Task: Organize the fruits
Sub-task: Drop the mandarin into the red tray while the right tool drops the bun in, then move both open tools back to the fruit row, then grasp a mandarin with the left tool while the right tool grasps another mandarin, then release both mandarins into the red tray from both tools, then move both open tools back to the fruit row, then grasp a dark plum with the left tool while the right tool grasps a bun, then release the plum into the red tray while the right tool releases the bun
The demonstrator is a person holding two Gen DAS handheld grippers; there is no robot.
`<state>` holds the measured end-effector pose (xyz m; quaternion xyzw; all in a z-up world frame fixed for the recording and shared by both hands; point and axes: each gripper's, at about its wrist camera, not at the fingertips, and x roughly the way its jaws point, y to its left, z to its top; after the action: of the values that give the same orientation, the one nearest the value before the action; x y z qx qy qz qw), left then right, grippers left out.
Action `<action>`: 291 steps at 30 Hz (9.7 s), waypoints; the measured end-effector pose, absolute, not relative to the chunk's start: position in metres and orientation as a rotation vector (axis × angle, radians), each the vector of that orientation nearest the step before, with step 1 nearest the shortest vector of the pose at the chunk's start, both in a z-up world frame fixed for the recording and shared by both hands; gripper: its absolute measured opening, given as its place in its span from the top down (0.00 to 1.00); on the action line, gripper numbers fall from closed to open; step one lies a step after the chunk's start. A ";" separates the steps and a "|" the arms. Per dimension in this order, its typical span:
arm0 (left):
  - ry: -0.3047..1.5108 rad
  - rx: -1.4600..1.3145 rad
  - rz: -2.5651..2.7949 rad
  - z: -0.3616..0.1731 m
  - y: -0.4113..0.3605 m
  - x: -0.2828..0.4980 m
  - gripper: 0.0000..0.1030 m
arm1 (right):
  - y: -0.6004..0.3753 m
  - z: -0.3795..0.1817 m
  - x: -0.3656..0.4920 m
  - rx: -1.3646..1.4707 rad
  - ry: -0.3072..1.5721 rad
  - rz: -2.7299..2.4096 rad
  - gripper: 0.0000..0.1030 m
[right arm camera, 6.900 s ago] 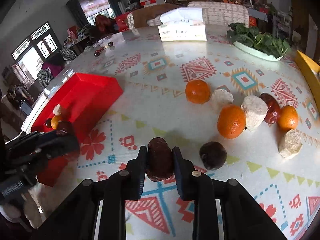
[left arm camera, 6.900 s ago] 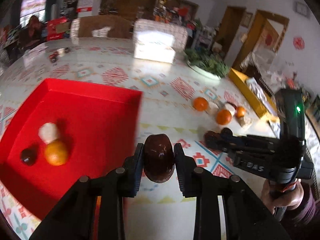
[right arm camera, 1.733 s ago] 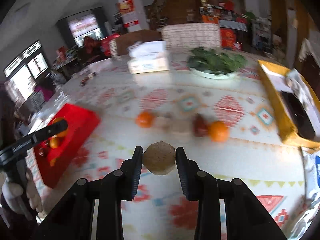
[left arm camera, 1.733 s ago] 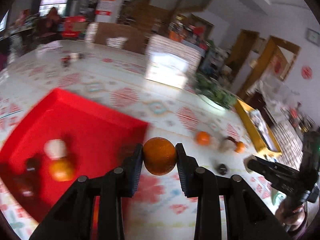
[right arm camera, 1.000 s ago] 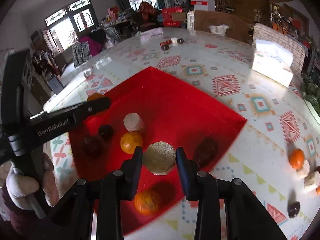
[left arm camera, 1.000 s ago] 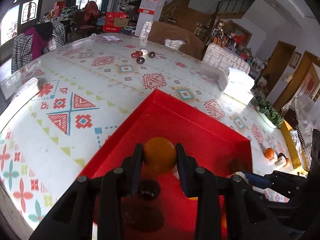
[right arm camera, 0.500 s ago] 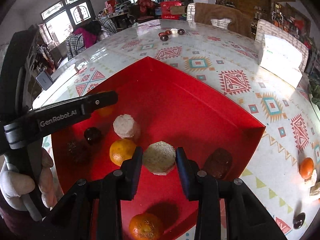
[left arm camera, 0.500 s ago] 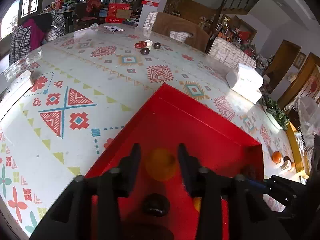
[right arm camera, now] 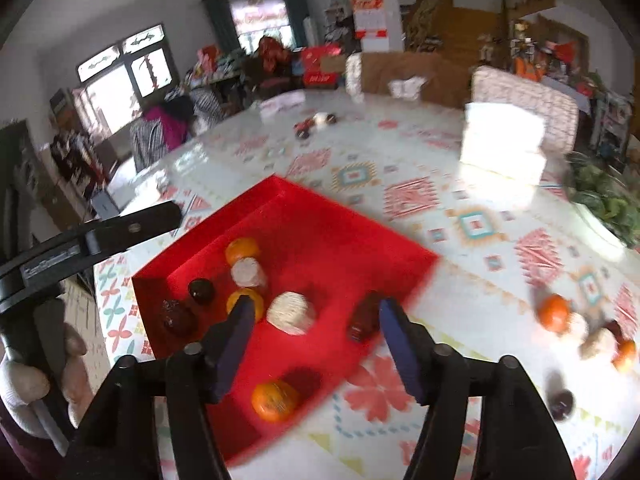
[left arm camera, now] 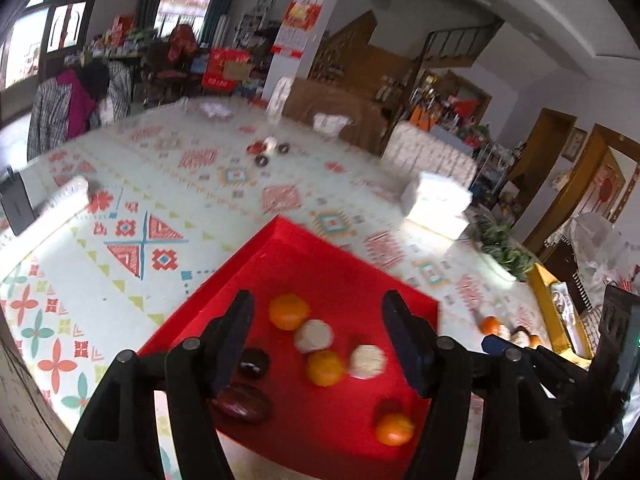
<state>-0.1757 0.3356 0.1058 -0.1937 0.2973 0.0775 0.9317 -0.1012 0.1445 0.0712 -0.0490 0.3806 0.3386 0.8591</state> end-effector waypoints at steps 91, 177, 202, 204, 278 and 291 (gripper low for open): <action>0.779 -0.248 -0.247 0.037 0.098 0.003 0.69 | -0.130 0.016 -0.007 0.139 0.830 0.254 0.63; 0.351 -0.265 0.116 0.138 0.220 -0.245 0.02 | -0.062 0.087 -0.096 0.071 0.749 0.398 0.35; 0.717 -0.175 -0.093 0.057 0.122 -0.147 0.00 | -0.083 0.017 0.001 0.151 0.916 0.358 0.30; 0.742 -0.162 -0.121 0.051 0.111 -0.139 0.00 | -0.078 0.013 0.003 0.129 0.914 0.350 0.38; 0.686 -0.428 0.277 0.033 0.332 -0.192 0.44 | 0.186 0.029 -0.096 -0.094 0.972 0.877 0.59; 0.586 -0.283 0.390 0.069 0.314 -0.209 0.23 | 0.176 0.040 -0.109 -0.110 0.913 0.838 0.49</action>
<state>-0.2086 0.3138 0.0690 -0.1380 0.2862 0.1904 0.9289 -0.1094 0.1761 0.0402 -0.0515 0.4274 0.3925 0.8128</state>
